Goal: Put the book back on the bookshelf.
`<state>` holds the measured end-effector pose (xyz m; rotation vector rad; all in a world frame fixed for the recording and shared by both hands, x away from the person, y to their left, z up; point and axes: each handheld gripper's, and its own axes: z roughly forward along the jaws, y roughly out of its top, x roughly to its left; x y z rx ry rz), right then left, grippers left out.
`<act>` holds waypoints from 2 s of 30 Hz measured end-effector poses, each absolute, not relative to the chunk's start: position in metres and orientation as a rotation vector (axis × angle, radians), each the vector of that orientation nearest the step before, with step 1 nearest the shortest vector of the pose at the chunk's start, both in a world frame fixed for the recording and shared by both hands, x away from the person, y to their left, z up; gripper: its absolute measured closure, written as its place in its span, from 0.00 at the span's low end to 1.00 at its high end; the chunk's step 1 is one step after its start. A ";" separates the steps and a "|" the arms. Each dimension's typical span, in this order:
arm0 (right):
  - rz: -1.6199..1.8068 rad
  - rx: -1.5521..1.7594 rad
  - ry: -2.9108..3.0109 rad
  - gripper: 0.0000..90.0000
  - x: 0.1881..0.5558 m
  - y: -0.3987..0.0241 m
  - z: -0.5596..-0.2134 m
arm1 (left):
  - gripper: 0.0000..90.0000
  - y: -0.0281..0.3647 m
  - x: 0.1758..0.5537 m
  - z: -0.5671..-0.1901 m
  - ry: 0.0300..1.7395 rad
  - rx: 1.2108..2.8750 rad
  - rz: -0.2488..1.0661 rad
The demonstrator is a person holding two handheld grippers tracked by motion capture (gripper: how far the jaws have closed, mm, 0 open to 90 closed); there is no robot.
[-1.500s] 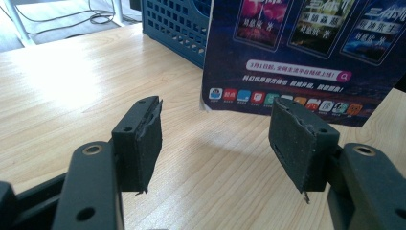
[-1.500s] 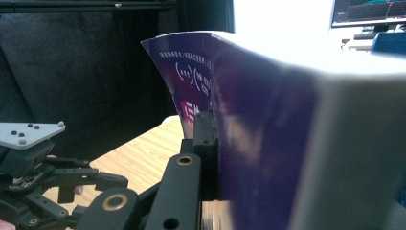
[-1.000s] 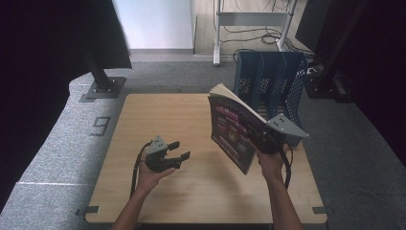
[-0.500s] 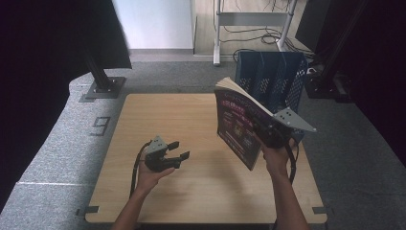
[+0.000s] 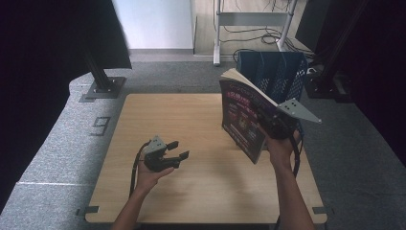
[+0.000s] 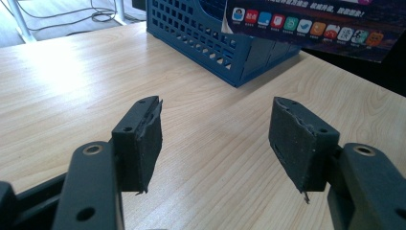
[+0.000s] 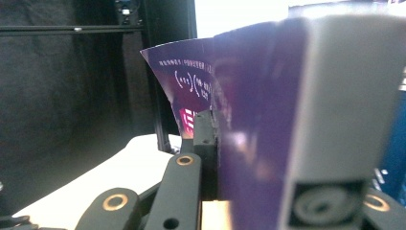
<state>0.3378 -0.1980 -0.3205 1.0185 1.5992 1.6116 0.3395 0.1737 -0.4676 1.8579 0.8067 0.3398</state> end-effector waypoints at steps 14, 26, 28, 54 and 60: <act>1.571 1.069 1.534 0.91 0.352 -0.217 -0.314 | 0.40 0.173 0.340 -0.469 0.810 1.861 0.337; 1.522 1.099 1.490 0.91 0.365 -0.224 -0.314 | 0.40 0.173 0.341 -0.471 0.814 1.865 0.332; 1.516 1.109 1.483 0.91 0.368 -0.225 -0.315 | 0.40 0.174 0.342 -0.471 0.814 1.867 0.332; 1.458 1.204 1.387 0.91 0.414 -0.230 -0.326 | 0.40 0.175 0.341 -0.473 0.817 1.875 0.327; 1.449 1.227 1.357 0.91 0.426 -0.232 -0.328 | 0.40 0.174 0.342 -0.474 0.813 1.889 0.333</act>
